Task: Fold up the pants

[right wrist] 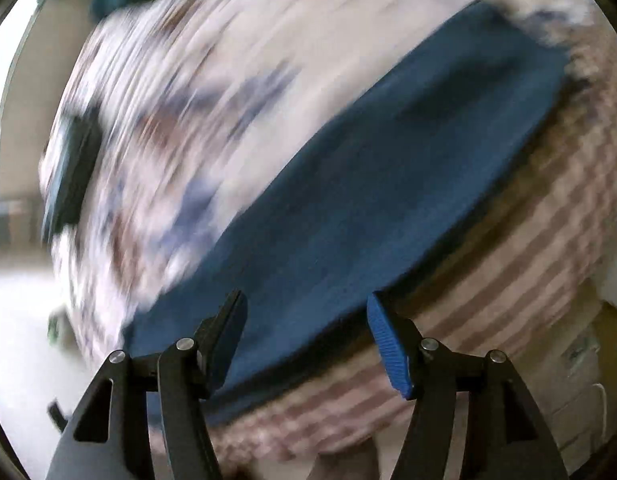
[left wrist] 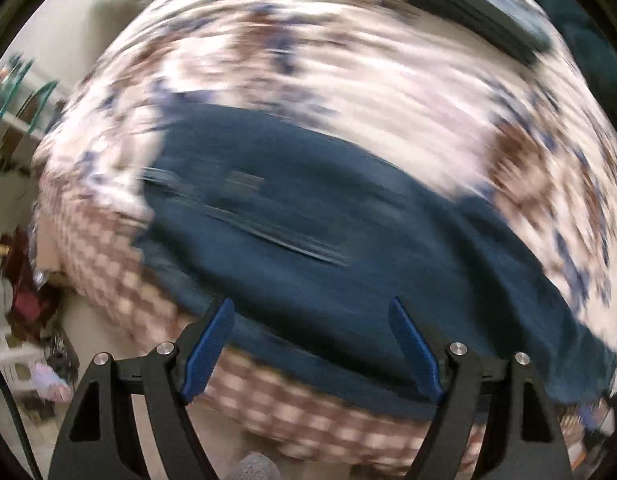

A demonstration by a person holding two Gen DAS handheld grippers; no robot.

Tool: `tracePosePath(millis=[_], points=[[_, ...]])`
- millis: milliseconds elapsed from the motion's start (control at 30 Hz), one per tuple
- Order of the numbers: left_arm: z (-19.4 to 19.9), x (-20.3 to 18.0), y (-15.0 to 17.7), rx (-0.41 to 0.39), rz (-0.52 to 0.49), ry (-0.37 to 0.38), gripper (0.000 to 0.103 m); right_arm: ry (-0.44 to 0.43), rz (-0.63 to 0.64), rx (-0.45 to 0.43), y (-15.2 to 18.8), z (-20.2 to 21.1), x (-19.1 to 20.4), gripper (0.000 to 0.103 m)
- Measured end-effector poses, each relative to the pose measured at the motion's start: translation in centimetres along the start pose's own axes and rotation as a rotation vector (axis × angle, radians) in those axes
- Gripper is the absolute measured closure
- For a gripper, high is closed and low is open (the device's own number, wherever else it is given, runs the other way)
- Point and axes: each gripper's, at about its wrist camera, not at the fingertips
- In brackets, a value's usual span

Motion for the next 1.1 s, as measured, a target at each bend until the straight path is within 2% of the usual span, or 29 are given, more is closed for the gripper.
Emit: tracePosePath(millis=[33, 133, 200, 233, 267, 333, 400, 467, 600, 667, 700, 733, 767, 800, 900, 1100], points=[[-0.3, 3.3, -0.9, -0.002, 0.033, -0.002, 0.024, -0.021, 0.011, 0.044, 2.4, -1.5, 1.9, 0.038], [-1.7, 10.2, -2.7, 0.0, 0.101, -0.022, 0.024, -0.055, 0.023, 0.151, 9.1, -5.7, 6.3, 0.038], [-3.0, 13.5, -3.5, 0.032, 0.151, 0.012, 0.025, -0.064, 0.007, 0.189, 12.7, -7.9, 8.3, 0.038], [-3.9, 15.1, -4.0, 0.054, 0.183, 0.047, 0.025, -0.07, -0.009, 0.201, 14.4, -8.8, 8.7, 0.038], [-5.3, 16.7, -4.4, 0.085, 0.223, 0.114, 0.025, -0.069, -0.034, 0.205, 15.7, -9.8, 9.3, 0.038], [-7.2, 18.2, -4.9, 0.127, 0.272, 0.196, 0.025, -0.073, -0.077, 0.207, 17.3, -11.3, 9.7, 0.038], [-9.7, 19.3, -5.1, 0.194, 0.325, 0.284, 0.025, -0.079, -0.142, 0.194, 18.1, -12.8, 9.6, 0.038], [-10.9, 19.5, -5.0, 0.21, 0.348, 0.331, 0.025, -0.077, -0.183, 0.185, 18.3, -14.0, 9.5, 0.038], [-11.0, 19.1, -4.6, 0.168, 0.349, 0.361, 0.026, -0.094, -0.223, 0.136, 18.4, -14.5, 9.4, 0.04], [-10.6, 18.9, -4.3, 0.127, 0.343, 0.372, 0.042, -0.077, -0.2, 0.115, 18.1, -14.3, 9.7, 0.05], [-10.5, 18.4, -4.4, 0.117, 0.341, 0.382, 0.069, -0.062, -0.189, 0.109, 17.4, -14.1, 9.7, 0.059], [-10.3, 18.4, -4.6, 0.109, 0.336, 0.401, 0.077, -0.057, -0.181, 0.101, 17.3, -14.0, 9.9, 0.068], [-9.9, 18.1, -4.6, 0.088, 0.32, 0.383, 0.081, -0.051, -0.175, 0.095, 17.2, -13.9, 9.8, 0.073], [-9.5, 17.8, -4.6, 0.065, 0.304, 0.381, 0.088, -0.042, -0.168, 0.085, 17.0, -13.6, 9.7, 0.083], [-7.1, 17.4, -4.1, 0.002, 0.277, 0.368, 0.091, -0.047, -0.162, 0.072, 16.9, -12.7, 9.4, 0.092], [-2.0, 19.1, -3.6, -0.057, 0.299, 0.381, 0.092, -0.077, -0.066, 0.047, 18.1, -9.3, 11.3, 0.097]])
Point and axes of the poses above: each gripper's, at about its wrist camera, not at the fingertips, and z roughly against the way its jaws point, x to its left, y to its underside, and after that the axes turned 6 degrees about -z, right-handed
